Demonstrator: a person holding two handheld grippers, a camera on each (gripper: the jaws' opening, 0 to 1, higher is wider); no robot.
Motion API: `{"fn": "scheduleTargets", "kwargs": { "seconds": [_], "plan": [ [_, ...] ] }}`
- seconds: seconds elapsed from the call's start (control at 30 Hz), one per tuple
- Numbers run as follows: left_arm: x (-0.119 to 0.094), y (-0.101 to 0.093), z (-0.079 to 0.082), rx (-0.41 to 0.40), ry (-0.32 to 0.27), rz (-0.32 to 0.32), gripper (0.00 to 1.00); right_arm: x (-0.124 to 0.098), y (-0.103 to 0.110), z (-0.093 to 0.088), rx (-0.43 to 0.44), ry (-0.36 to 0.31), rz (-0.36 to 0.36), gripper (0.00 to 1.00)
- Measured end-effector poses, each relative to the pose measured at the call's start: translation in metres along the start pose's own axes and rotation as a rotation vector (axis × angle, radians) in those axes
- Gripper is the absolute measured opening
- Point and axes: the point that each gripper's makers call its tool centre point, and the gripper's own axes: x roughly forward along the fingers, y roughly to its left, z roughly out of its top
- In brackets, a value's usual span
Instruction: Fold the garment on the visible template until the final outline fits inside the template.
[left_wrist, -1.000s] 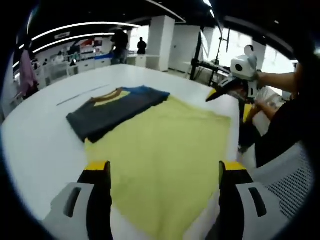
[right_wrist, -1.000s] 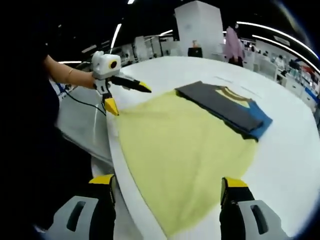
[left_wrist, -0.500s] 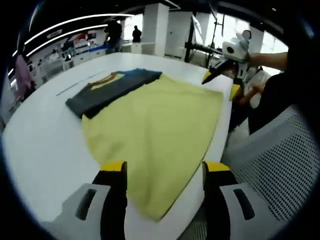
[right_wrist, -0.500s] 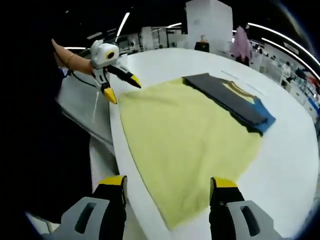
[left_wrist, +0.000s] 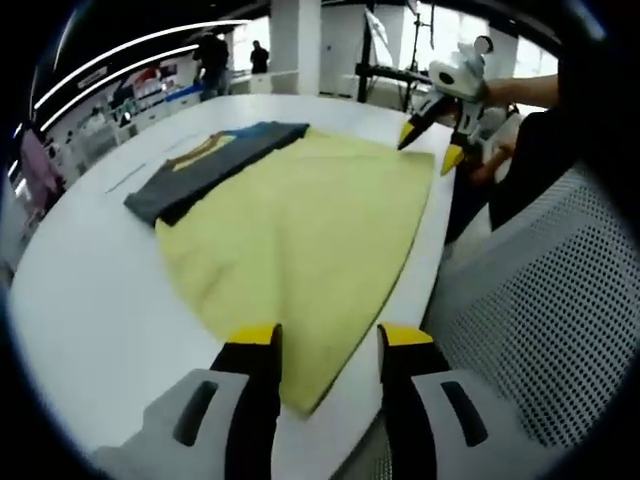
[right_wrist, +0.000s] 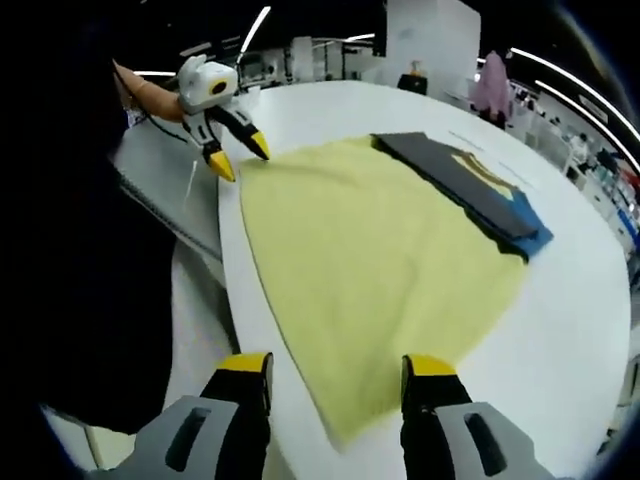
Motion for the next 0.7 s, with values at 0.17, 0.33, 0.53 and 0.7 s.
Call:
{"fn": "scheduleTargets", "kwargs": {
  "seconds": [0.17,0.33,0.53,0.7],
  "plan": [
    [0.001,0.001,-0.006,0.021,0.022,0.015,0.31,0.000,0.000,-0.006,-0.029,0.020,-0.011,0.43],
    [0.002,0.001,-0.008,0.045,0.035,0.023,0.30,0.002,-0.002,-0.011,-0.039,0.047,-0.022,0.41],
    [0.003,0.005,-0.010,0.041,0.038,0.034,0.28,0.003,-0.002,-0.015,-0.035,0.062,-0.022,0.41],
    [0.002,0.007,-0.009,0.048,0.041,0.028,0.28,0.003,-0.005,-0.013,-0.021,0.050,-0.025,0.40]
  ]
}}
